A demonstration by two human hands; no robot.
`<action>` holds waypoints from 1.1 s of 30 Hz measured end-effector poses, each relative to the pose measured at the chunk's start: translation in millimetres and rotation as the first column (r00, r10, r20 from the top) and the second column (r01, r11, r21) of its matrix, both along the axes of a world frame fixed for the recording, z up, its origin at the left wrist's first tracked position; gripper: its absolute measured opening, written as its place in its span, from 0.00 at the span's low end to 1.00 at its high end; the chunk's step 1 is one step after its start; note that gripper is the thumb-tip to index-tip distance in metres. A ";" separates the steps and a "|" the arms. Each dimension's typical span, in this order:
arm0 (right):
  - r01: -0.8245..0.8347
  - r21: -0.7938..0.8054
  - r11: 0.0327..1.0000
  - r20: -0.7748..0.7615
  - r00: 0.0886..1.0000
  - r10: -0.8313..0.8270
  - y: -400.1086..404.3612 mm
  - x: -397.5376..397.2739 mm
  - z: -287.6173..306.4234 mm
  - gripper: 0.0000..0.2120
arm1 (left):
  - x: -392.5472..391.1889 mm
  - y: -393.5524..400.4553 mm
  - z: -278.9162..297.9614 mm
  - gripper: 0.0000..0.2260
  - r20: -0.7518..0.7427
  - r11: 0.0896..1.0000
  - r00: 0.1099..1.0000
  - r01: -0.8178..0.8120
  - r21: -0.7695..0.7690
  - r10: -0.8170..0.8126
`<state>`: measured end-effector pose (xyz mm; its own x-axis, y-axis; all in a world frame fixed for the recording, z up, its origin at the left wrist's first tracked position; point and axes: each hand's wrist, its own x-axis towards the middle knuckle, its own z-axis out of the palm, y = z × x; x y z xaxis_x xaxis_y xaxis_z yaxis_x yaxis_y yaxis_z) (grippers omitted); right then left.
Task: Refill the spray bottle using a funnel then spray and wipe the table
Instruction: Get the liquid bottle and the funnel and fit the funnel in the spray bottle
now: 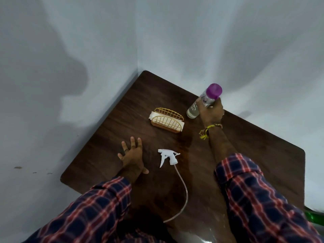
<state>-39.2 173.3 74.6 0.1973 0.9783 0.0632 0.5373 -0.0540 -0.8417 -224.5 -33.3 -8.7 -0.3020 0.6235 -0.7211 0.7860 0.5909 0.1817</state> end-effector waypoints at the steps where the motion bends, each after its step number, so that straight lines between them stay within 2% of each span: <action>1: 0.001 0.010 1.000 -0.011 1.000 0.000 -14.4 9.2 0.6 0.24 | 0.8 -0.5 0.7 0.64 0.000 1.000 1.000 -0.005 0.003 0.005; 7: -0.009 0.029 1.000 -0.071 0.997 0.011 -118.2 57.1 3.7 0.23 | 8.9 -11.7 4.1 0.61 -0.035 0.996 0.999 0.007 0.083 -0.004; 12: -0.067 -0.077 0.995 -0.133 0.989 0.057 -190.1 82.1 -4.1 0.25 | 28.8 -36.7 -2.9 0.47 -0.091 0.965 0.995 0.071 0.253 -0.050; 13: -0.064 -0.097 0.993 -0.144 0.988 0.050 -201.1 84.8 -9.1 0.26 | 32.1 -43.3 -3.8 0.44 -0.082 0.957 0.996 0.056 0.284 -0.034; 15: 0.013 -0.126 0.992 -0.160 0.987 -0.033 -231.8 120.9 -15.8 0.26 | 64.7 -47.2 -1.1 0.40 -0.093 0.941 0.987 0.151 0.304 -0.129; 18: -0.068 -0.120 0.990 -0.105 0.993 0.056 -233.4 116.2 -19.0 0.26 | 65.1 -40.5 0.9 0.36 -0.052 0.947 0.997 0.065 0.314 -0.051; 22: -0.203 -0.156 0.967 -0.047 0.979 0.198 -197.8 118.2 -4.3 0.28 | 72.3 10.8 9.3 0.26 0.057 0.902 0.997 0.024 0.431 -0.054; 27: -0.405 -0.263 0.875 0.054 0.900 0.433 -185.9 135.9 -0.3 0.28 | 52.5 38.2 1.6 0.29 0.053 0.955 0.998 0.009 0.298 -0.026; 30: -0.334 -0.286 0.898 0.111 0.920 0.377 -167.4 143.9 8.6 0.29 | 39.0 44.5 -3.5 0.27 0.080 0.976 0.995 -0.069 0.208 0.054; 33: -0.234 -0.291 0.928 0.162 0.944 0.289 -128.1 138.0 21.3 0.26 | 36.0 44.1 -13.6 0.26 0.089 0.991 0.995 -0.046 0.125 0.035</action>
<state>98.8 45.1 95.9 -0.0576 0.9795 -0.1932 0.7166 -0.0942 -0.6910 -188.5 10.8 -22.3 -0.2687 0.7000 -0.6617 0.7402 0.5896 0.3232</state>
